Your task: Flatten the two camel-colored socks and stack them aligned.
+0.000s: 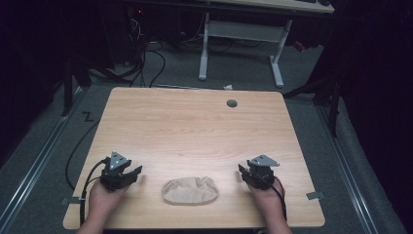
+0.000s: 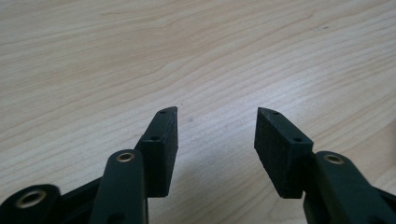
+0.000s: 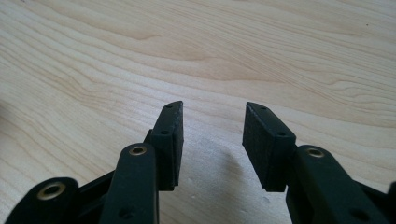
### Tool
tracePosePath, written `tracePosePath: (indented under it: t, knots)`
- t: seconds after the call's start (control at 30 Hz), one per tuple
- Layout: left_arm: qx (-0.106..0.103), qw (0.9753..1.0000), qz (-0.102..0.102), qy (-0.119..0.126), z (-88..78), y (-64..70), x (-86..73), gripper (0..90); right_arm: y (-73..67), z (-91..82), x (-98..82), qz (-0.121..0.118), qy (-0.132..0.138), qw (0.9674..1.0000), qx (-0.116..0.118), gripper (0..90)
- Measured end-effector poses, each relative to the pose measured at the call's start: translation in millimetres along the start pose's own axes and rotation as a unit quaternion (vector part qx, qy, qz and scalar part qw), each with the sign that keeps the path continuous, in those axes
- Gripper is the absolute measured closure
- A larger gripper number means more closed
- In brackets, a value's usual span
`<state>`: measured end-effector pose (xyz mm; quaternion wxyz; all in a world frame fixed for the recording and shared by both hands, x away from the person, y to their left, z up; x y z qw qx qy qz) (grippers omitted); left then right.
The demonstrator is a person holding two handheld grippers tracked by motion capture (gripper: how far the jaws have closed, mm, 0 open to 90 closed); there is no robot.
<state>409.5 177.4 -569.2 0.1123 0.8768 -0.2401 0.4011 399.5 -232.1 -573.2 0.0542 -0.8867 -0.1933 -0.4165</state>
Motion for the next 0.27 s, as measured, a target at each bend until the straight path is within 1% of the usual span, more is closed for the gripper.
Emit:
tracePosePath:
  t: [0.07, 0.13, 0.27]
  knots:
    - [-0.003, 1.0000, 0.002, 0.001, -2.3, 0.5, 0.1, 50.4, -1.3, 0.3, -0.7, -0.002, -0.002, 1.0000, 0.002, 58.6]
    - [-0.006, 1.0000, -0.005, 0.006, -4.1, -0.6, 1.3, 50.6, -2.1, 0.5, -1.6, 0.000, -0.005, 1.0000, 0.003, 58.7]
    - [-0.007, 0.9999, -0.007, 0.006, -4.2, -0.9, 1.2, 50.8, -1.7, 2.9, -2.2, 0.002, -0.008, 1.0000, 0.003, 59.0]
Point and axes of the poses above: each handheld gripper's, and its own axes: z roughly forward along the jaws, x roughly out of its top, y roughly to its right, the point moved 8 cm from there along z, roughly forward along the jaws
